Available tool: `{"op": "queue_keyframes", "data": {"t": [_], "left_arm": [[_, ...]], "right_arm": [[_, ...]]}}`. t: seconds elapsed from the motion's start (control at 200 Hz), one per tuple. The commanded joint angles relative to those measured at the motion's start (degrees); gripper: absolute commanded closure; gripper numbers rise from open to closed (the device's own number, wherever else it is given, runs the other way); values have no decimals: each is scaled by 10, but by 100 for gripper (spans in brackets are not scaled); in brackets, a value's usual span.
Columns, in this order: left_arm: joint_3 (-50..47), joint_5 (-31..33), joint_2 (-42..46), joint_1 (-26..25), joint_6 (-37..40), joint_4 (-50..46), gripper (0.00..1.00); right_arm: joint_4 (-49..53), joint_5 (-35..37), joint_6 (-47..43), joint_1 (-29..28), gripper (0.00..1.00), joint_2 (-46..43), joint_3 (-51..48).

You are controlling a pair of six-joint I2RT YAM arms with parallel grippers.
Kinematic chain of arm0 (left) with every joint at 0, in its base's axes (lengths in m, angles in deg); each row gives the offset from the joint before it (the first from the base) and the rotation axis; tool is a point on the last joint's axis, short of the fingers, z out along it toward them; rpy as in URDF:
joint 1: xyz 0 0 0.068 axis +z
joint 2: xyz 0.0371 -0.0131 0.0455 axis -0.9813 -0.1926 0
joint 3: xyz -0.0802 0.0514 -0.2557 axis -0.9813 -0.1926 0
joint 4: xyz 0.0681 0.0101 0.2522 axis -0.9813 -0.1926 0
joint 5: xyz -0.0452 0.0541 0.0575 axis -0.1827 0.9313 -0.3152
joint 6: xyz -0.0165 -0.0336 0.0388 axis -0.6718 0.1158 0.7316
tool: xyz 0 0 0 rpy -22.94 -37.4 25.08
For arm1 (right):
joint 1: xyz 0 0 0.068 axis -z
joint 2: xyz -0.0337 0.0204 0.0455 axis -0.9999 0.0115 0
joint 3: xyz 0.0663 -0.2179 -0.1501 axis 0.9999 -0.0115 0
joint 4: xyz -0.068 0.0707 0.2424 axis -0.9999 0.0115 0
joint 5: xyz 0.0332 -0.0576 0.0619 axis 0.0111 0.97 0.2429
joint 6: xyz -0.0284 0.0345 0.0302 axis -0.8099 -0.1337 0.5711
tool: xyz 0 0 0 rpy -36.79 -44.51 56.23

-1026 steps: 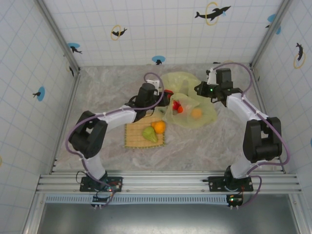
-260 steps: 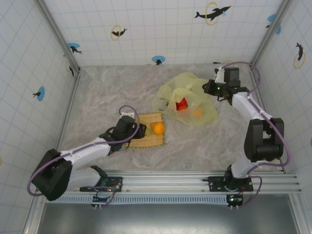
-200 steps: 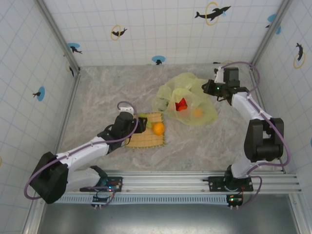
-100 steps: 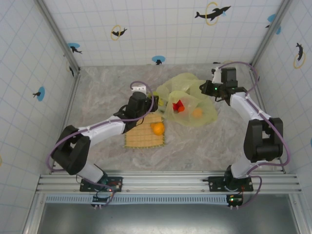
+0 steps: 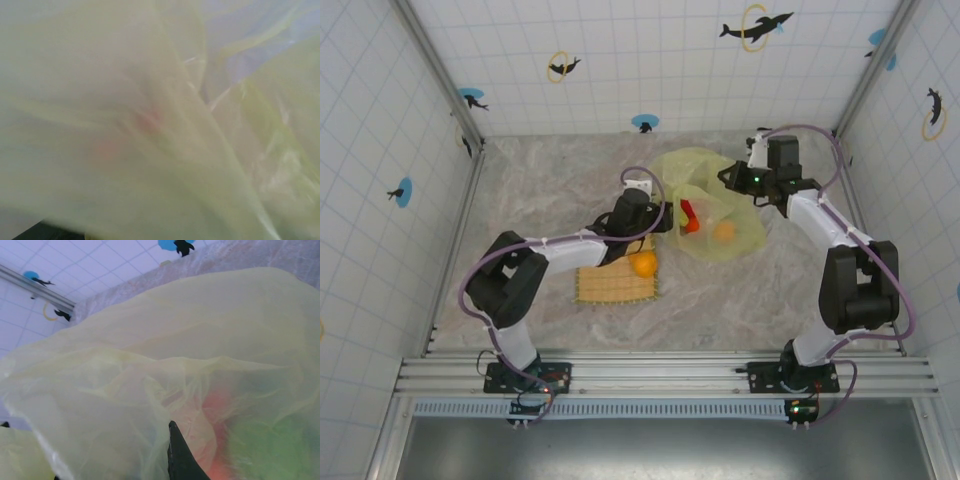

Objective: Place the fruits into the plastic bag

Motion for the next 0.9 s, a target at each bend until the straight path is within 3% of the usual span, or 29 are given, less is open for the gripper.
{"op": "queue_keyframes", "data": {"t": [0.0, 0.44, 0.596, 0.891], "left_arm": [[35, -35, -26, -8, -16, 33, 46], [181, -48, -149, -14, -8, 40, 41], [216, -61, -183, -15, -9, 45, 35], [198, -29, -156, -16, 39, 27, 18]], "right_arm": [[-55, -40, 40, -6, 100, -18, 2], [-50, -40, 47, -14, 100, -22, 12], [-36, -35, 38, -14, 100, -18, 18], [-17, -21, 18, -8, 100, -22, 13]]}}
